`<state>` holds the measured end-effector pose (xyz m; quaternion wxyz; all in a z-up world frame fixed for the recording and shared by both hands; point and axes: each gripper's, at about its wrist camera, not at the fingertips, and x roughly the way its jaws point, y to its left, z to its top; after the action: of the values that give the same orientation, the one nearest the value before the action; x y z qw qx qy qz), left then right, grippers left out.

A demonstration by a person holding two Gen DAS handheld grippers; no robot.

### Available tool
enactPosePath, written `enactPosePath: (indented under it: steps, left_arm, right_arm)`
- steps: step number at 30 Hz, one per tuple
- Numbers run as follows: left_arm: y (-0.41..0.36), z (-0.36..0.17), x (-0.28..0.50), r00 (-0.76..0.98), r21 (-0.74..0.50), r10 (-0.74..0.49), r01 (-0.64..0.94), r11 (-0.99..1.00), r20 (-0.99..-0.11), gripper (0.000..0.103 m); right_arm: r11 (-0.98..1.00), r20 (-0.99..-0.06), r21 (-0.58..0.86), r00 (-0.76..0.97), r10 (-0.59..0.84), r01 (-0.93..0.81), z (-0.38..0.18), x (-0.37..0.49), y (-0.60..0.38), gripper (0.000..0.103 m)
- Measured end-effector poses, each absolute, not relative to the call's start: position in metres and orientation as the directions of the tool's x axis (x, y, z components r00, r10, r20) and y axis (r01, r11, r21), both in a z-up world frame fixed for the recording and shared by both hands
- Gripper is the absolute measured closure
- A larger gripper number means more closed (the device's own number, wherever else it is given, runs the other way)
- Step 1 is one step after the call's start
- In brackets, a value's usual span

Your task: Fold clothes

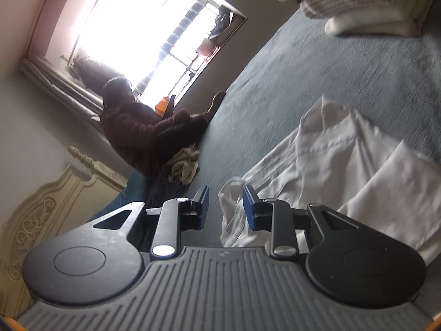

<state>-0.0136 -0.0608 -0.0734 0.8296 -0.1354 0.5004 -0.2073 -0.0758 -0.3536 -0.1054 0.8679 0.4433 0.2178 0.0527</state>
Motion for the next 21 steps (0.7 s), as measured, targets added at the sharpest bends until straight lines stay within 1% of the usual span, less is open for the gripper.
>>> enactPosePath:
  steps: [3, 6, 10, 13, 16, 21]
  left_arm:
    - [-0.047, -0.084, -0.022, 0.382, -0.381, -0.417, 0.170, 0.909, -0.825, 0.034]
    - [-0.033, -0.090, -0.030, 0.372, -0.348, -0.375, 0.141, 0.927, -0.849, 0.034]
    - [-0.016, -0.095, -0.045, 0.376, -0.365, -0.390, 0.139, 0.921, -0.841, 0.029]
    - [-0.012, -0.103, -0.054, 0.362, -0.353, -0.389, 0.165, 0.921, -0.847, 0.029]
    - [-0.011, -0.112, -0.054, 0.339, -0.364, -0.394, 0.152, 0.919, -0.855, 0.029]
    - [-0.004, -0.117, -0.042, 0.380, -0.407, -0.421, 0.121, 0.905, -0.824, 0.029]
  right_arm:
    - [0.608, -0.352, 0.787, 0.884, 0.308, 0.102, -0.102, -0.078, -0.335, 0.076]
    - [0.635, -0.387, 0.766, 0.862, 0.327, 0.103, -0.097, -0.080, -0.320, 0.076]
    - [0.648, -0.424, 0.754, 0.836, 0.349, 0.112, -0.097, -0.089, -0.306, 0.075]
    - [0.647, -0.455, 0.750, 0.819, 0.350, 0.140, -0.105, -0.098, -0.298, 0.075]
    - [0.627, -0.489, 0.756, 0.800, 0.349, 0.188, -0.114, -0.103, -0.297, 0.074]
    - [0.584, -0.505, 0.777, 0.786, 0.358, 0.233, -0.123, -0.109, -0.299, 0.074]
